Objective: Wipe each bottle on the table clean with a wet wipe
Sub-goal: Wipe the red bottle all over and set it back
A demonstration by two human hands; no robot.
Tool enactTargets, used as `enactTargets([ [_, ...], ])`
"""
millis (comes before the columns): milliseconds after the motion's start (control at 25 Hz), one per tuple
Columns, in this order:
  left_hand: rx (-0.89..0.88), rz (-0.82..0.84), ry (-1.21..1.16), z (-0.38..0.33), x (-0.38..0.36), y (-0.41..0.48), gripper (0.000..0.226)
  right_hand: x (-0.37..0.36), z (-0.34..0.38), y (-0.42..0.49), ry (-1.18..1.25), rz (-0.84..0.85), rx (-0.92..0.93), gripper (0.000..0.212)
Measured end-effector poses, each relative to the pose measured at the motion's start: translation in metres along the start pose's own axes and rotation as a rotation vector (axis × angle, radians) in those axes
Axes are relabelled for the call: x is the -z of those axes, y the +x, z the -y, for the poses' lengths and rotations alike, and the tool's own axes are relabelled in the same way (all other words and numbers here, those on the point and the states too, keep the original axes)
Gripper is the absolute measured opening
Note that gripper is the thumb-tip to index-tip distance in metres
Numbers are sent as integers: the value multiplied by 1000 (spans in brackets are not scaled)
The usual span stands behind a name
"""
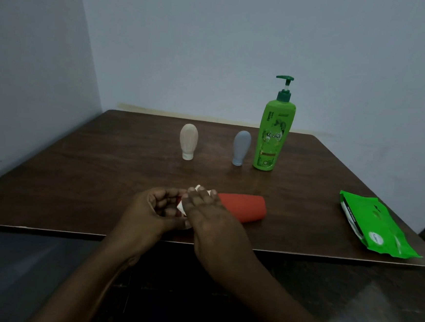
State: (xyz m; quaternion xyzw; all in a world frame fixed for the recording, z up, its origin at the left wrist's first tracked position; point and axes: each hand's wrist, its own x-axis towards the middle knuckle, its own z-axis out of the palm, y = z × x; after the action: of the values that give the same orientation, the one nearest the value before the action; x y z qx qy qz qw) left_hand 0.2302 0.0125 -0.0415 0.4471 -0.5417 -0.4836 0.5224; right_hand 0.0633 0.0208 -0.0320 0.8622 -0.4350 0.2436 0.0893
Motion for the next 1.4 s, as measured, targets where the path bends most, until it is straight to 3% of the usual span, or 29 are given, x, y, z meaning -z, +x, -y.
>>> enactTargets([
  [80,4,-2,6,-1,0,0,59,4,-17,0,57,39,2,60],
  [160,19,-12,7,1,1,3,61,14,-45,-6,100,43,-156,59],
  [320,15,-27,-6,1,-3,2,66,36,-93,-19,-40,22,-522,26],
  [400,5,-53,-23,1,-4,2,75,34,-96,-12,-68,31,-605,23],
  [560,-5,-67,-41,0,-5,1,87,19,-52,9,-16,-61,-404,26],
  [800,-29,-64,-49,-1,-7,-3,80,3,-2,23,68,-27,-42,49],
  [880,-7,-76,-39,-2,-8,-5,81,12,-24,15,103,5,-86,51],
  [1040,5,-84,-29,0,-10,0,82,32,-88,-12,-19,2,-393,28],
  [1120,3,-91,-28,0,-10,1,81,32,-96,-13,-69,-2,-474,27],
  [1240,0,-96,-16,-1,-10,-1,79,19,-69,1,-50,-62,-417,26],
  [1400,-13,-87,-31,-2,-9,-2,80,-3,-11,18,95,-73,-123,44],
])
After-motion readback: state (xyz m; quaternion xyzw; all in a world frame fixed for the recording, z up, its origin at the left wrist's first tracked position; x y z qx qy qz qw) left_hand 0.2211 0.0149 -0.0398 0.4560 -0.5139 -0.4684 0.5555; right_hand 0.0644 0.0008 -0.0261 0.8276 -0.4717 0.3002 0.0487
